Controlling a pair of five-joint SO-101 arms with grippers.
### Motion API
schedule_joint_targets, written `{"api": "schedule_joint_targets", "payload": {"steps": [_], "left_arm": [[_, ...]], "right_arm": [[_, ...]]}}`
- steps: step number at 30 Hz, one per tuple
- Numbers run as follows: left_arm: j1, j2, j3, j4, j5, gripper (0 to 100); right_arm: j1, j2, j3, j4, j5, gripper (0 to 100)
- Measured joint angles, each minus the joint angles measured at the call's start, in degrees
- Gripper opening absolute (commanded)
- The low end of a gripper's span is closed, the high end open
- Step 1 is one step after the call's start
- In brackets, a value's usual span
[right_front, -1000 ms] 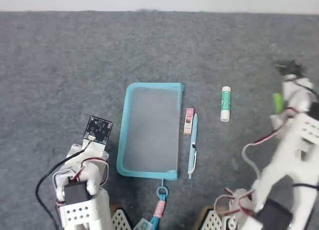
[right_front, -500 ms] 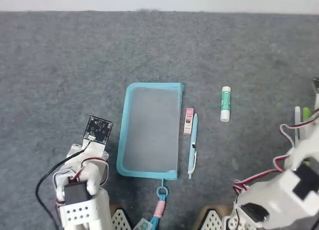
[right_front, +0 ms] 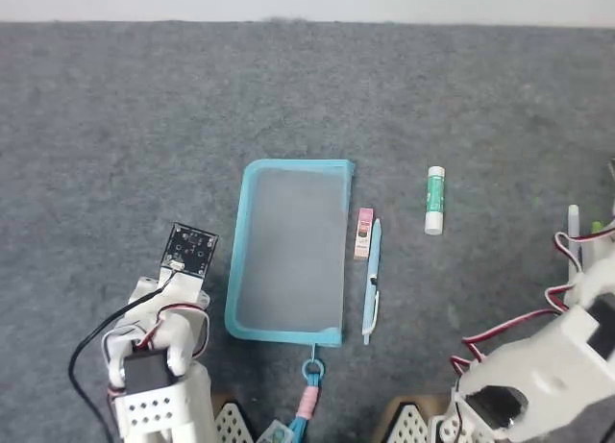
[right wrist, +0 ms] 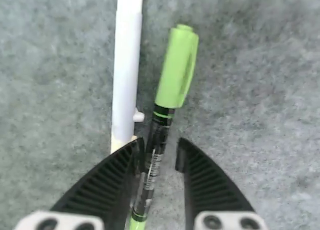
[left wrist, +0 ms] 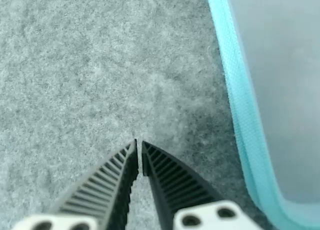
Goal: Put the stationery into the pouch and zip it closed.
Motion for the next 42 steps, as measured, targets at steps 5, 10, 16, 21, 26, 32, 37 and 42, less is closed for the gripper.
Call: {"api": "schedule_joint_targets", "payload": {"steps": [5,10,16,21,26,32,37,42], "left_arm": [[0.00,0.00,0.00,0.00,0.00,1],[0.00,0.00,0.00,0.00,0.00,1],[0.00,0.00,0.00,0.00,0.00,1],[0.00,0.00,0.00,0.00,0.00,1],[0.00,0.00,0.00,0.00,0.00,1],[0.00,0.00,0.00,0.00,0.00,1],[0.00,0.00,0.00,0.00,0.00,1],[0.00,0.00,0.00,0.00,0.00,1]], "right_arm": [[-0.62,-1.23,-1.58,2.99,-1.41,11.9],[-5.27,-10.55,-2.55,12.48,-4.92,11.8],[-19.08,-27.34,1.41,23.91,-13.19,11.8],[-36.31,-38.77,14.51,24.97,-22.07,11.8],[-53.01,-42.64,22.33,24.53,-31.82,12.2],[-65.58,-40.35,22.86,20.13,-34.55,12.3],[-70.51,-32.35,22.86,15.38,-34.81,12.1],[-70.95,-24.88,22.86,10.73,-36.84,11.9]]}}
